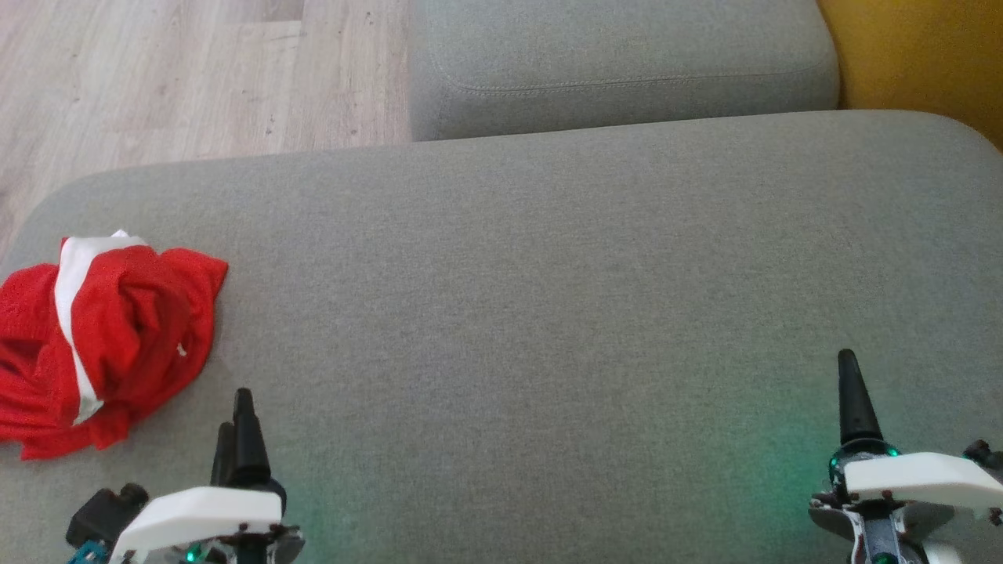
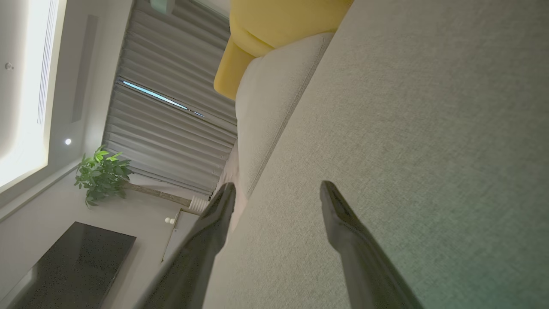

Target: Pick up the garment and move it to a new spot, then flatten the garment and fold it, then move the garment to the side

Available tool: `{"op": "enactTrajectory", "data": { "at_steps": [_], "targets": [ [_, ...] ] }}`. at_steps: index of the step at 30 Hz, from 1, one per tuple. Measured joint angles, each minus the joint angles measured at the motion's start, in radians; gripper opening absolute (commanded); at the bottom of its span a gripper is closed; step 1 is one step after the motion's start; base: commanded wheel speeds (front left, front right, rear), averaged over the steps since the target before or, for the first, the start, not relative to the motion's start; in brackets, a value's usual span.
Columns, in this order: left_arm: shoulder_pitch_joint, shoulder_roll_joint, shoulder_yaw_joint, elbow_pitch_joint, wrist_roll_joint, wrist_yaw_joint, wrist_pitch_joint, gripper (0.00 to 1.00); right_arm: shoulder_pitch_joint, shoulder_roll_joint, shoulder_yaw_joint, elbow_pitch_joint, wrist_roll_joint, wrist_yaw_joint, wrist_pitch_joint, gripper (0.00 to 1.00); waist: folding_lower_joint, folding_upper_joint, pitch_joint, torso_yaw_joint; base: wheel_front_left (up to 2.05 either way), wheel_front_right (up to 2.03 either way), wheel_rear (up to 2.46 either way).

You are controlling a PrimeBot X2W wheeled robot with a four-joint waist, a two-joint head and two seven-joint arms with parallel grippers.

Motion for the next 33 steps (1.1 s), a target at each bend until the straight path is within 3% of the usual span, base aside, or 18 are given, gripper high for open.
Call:
{"op": "enactTrajectory", "data": {
  "at_steps": [25, 33],
  "targets": [
    [0.0, 0.001, -0.076, -0.029, 0.289, 0.043, -0.072, 1.0, 0.006, 0.0, 0.054, -0.054, -0.317, 0.0, -0.074, 1.0, 0.0, 0.0, 0.003, 0.011, 0.0, 0.0, 0.0],
    [0.0, 0.001, -0.081, -0.031, 0.313, 0.052, -0.091, 1.0, 0.021, 0.0, 0.057, -0.059, -0.408, 0.0, -0.094, 1.0, 0.0, 0.0, 0.0, 0.017, 0.0, 0.0, 0.0]
  ]
}}
